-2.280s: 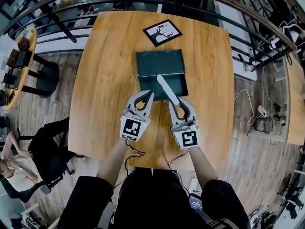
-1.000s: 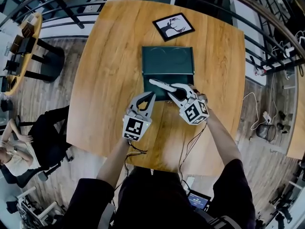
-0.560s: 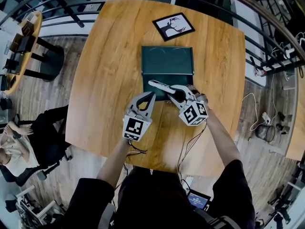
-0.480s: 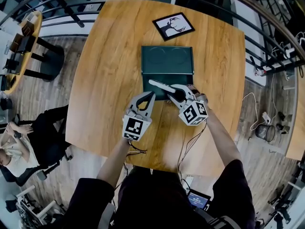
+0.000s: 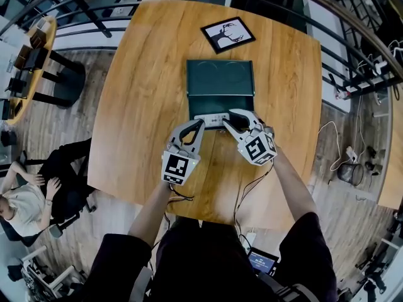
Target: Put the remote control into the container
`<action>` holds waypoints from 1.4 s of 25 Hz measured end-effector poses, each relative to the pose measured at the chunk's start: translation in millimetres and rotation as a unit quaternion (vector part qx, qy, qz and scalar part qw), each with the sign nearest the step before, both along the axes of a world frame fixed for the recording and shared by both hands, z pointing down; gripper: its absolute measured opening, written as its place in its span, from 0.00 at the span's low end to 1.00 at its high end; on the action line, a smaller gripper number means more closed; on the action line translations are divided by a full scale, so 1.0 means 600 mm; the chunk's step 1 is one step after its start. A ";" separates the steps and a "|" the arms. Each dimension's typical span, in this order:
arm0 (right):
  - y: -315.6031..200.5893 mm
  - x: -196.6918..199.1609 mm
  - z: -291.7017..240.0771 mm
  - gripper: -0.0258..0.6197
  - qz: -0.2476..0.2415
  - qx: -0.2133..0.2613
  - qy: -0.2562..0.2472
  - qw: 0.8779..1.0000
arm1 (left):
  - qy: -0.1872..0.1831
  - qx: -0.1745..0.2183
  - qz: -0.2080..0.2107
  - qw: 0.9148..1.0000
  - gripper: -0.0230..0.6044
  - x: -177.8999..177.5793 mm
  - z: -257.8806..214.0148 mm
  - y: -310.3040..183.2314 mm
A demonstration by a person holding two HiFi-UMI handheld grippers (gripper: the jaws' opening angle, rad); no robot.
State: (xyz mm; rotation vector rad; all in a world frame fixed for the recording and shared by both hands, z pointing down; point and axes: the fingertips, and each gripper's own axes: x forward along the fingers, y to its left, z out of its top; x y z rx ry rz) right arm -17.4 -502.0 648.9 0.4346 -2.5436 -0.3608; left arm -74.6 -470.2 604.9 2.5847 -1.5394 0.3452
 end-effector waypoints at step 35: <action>0.373 -0.005 -0.378 0.07 0.259 -0.013 -0.334 0.906 | 0.047 0.149 0.033 0.987 0.05 0.000 -0.330 0.321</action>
